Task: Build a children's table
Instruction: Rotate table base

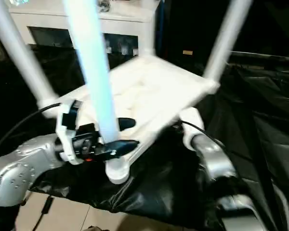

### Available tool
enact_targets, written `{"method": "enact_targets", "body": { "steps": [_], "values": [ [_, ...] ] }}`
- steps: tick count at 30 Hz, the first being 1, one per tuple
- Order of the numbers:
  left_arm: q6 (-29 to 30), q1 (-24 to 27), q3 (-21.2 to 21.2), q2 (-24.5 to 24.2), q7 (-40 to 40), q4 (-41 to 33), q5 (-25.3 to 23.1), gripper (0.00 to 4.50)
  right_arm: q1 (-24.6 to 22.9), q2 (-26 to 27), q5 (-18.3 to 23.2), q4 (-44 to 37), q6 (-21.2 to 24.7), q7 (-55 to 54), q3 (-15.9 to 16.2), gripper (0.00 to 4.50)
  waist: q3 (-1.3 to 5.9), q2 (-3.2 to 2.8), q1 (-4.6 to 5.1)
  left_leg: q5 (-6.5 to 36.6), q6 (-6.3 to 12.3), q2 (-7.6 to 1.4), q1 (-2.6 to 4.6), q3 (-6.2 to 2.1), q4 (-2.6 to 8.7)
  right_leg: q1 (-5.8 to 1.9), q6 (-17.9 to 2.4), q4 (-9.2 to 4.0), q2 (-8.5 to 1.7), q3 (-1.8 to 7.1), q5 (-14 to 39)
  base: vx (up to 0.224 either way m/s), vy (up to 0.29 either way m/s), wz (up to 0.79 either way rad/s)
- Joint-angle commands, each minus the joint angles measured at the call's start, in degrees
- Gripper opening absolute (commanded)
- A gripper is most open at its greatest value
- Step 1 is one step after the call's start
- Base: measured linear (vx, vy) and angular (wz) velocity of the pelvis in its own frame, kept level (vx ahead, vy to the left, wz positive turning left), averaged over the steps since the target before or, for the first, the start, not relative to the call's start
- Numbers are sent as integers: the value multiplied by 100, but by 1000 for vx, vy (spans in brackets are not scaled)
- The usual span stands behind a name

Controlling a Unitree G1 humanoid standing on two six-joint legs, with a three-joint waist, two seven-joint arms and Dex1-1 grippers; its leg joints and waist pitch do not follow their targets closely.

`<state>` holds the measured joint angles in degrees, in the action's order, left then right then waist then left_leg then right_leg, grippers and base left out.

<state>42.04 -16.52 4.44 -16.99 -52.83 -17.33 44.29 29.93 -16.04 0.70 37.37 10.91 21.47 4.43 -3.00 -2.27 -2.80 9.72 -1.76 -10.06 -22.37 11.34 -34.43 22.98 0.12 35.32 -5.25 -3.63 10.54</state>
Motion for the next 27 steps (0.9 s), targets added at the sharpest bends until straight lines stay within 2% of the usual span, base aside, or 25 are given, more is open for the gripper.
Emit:
{"method": "enact_targets", "body": {
  "steps": [1, 4, 8, 9, 10, 11, 12, 13, 15, 16, 17, 18, 19, 21, 27],
  "values": [
    [-28, -202, 206, 130, 33, -70, 32, 443, 182, 162, -25, 80, -159, 154, 164, 327, 373, 94, -55, 1312, 25, -250, 107, -128, 409, -253, -1203, -421, -276, 242, 1334, 0, 0, 0],
    [-113, -339, 373, 352, 121, 55, -83, 443, 219, 294, -51, 199, -268, 266, 238, 327, 369, 85, -76, 1349, 34, -247, 128, -120, 402, -244, -1238, -431, -275, 242, 1308, 0, 0, 0],
    [-321, -523, 589, 619, 264, 315, -356, 443, 219, 419, -54, 249, -355, 317, 300, 327, 371, 93, -76, 1378, 8, -253, 114, -132, 412, -263, -1168, -438, -283, 245, 1374, 0, 0, 0],
    [-458, -619, 665, 761, 403, 497, -544, 443, 210, 461, -63, 245, -370, 305, 299, 327, 366, 105, -69, 1387, 13, -252, 110, -132, 414, -266, -1158, -442, -281, 246, 1376, 0, 0, 0],
    [-540, -666, 698, 831, 482, 597, -650, 443, 205, 479, -72, 243, -375, 292, 293, 327, 356, 85, -75, 1453, 8, -252, 114, -134, 415, -262, -1142, -463, -291, 248, 1474, 0, 0, 0],
    [-664, -737, 746, 909, 591, 774, -819, 443, 204, 489, -76, 250, -388, 270, 280, 327, 357, 99, -68, 1487, -1, -249, 105, -139, 421, -270, -1099, -477, -288, 244, 1553, 0, 0, 0],
    [-664, -737, 746, 909, 591, 774, -819, 443, 204, 489, -76, 250, -388, 270, 280, 327, 360, 104, -73, 1503, -12, -252, 117, -138, 418, -267, -1086, -477, -293, 244, 1579, 0, 0, 0],
    [-964, -870, 857, 971, 821, 1138, -1240, 443, 218, 480, -81, 299, -422, 229, 238, 327, 358, 74, -67, 1532, -17, -250, 106, -151, 424, -271, -1063, -478, -297, 242, 1640, 0, 0, 0],
    [-1242, -963, 946, 989, 974, 1447, -1585, 443, 241, 449, -76, 368, -462, 222, 175, 327, 357, 72, -65, 1681, -47, -249, 142, -152, 423, -247, -972, -509, -292, 243, 1815, 0, 0, 0],
    [-1244, -964, 946, 989, 975, 1449, -1587, 443, 242, 448, -76, 369, -462, 223, 175, 327, 358, 87, -59, 1651, -63, -253, 104, -165, 437, -274, -947, -505, -301, 234, 1811, 0, 0, 0],
    [-1378, -989, 958, 1008, 1002, 1564, -1693, 443, 243, 430, -42, 381, -464, 238, 124, 327, 361, 92, -60, 1627, -64, -252, 98, -168, 437, -279, -947, -504, -305, 232, 1795, 0, 0, 0],
    [-1464, -1006, 967, 1029, 997, 1638, -1748, 443, 232, 401, -18, 378, -470, 272, 91, 327, 368, 63, -64, 1634, -59, -250, 117, -161, 429, -257, -979, -507, -299, 233, 1752, 0, 0, 0],
    [-1540, -1018, 974, 1057, 979, 1692, -1789, 443, 226, 383, -5, 383, -485, 297, 72, 327, 370, 72, -68, 1660, -46, -256, 132, -153, 424, -247, -1035, -508, -299, 237, 1704, 0, 0, 0],
    [-1680, -1014, 969, 1085, 984, 1716, -1862, 443, 207, 338, -1, 369, -503, 330, 49, 327, 378, 68, -82, 1609, -23, -262, 118, -156, 425, -262, -1112, -490, -303, 232, 1554, 0, 0, 0],
    [-1788, -792, 1154, 187, 67, 1549, -2003, 443, 104, -128, 146, 132, -508, 560, -243, 327, 385, 39, -114, 1552, 53, -261, 140, -152, 420, -246, -1178, -459, -291, 231, 1429, 0, 0, 0]
  ]
}}
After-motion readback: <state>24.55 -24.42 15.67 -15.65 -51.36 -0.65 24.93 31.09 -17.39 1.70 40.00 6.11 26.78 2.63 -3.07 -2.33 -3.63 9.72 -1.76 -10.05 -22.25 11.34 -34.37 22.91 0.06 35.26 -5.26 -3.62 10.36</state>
